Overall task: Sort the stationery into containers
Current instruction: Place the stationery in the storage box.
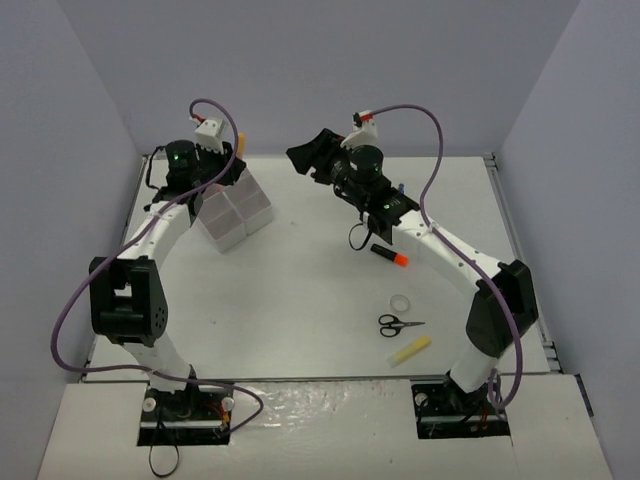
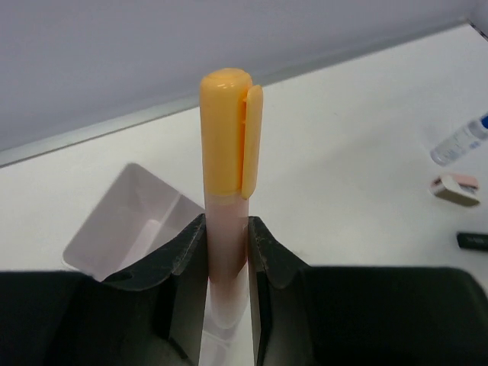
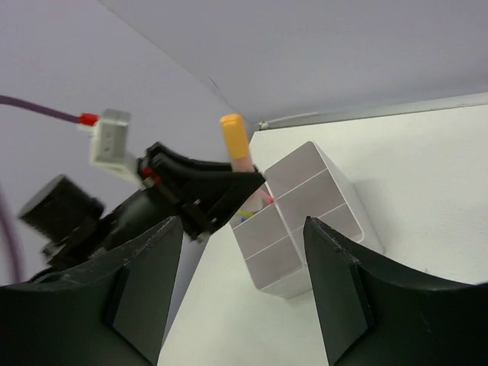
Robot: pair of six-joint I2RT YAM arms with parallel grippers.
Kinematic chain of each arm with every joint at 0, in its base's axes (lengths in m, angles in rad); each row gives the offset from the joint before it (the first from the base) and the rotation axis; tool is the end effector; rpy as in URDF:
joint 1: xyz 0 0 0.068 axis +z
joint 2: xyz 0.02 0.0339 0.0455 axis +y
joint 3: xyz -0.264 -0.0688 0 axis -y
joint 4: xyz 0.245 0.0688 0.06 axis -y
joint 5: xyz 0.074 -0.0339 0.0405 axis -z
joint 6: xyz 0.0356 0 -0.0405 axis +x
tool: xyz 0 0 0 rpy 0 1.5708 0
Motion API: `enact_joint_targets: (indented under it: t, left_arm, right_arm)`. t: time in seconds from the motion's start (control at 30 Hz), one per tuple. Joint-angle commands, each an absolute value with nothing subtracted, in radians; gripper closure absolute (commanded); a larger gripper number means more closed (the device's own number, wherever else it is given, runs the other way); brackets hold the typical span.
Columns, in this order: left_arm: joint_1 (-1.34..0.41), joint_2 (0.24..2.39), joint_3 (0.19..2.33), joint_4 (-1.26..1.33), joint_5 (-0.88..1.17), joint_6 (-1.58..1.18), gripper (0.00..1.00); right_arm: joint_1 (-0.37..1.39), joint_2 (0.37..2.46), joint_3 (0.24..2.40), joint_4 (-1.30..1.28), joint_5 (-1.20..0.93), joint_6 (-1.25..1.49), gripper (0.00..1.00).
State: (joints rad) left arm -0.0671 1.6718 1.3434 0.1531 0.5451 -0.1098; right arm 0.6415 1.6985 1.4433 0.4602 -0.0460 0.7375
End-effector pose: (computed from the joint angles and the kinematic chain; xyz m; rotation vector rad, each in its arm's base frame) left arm 0.3986 -0.0453 0.3357 0.3646 1.7204 -0.6035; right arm 0.3300 0.2485 0.3939 0.0290 1.4694 1.1749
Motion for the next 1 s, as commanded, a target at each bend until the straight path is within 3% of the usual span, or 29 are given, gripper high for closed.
enact_joint_targets:
  t: [0.0,0.33,0.8,0.9,0.97]
  left_arm:
    - [-0.007,1.77,1.337,0.607,0.454,-0.235,1.0]
    - [-0.006,1.953,1.391,0.765,0.424,-0.213,1.0]
    - [-0.014,2.023,1.396,0.82,0.402,-0.102,1.0]
    - [-0.014,2.015,1.37,0.83,0.417,-0.095,0.77]
    - [-0.014,2.005,1.364,0.833,0.423,-0.098,0.68]
  right_arm:
    - [0.658,1.573,1.388,0.521,-0.031,0.689,0.39]
    - [0.655,1.455,1.284,0.474,0.022,0.637,0.39]
    - [0.649,1.356,1.234,0.43,0.077,0.611,0.39]
    - [0.646,1.347,1.231,0.417,0.085,0.598,0.39]
    - [0.646,1.341,1.23,0.397,0.086,0.567,0.36]
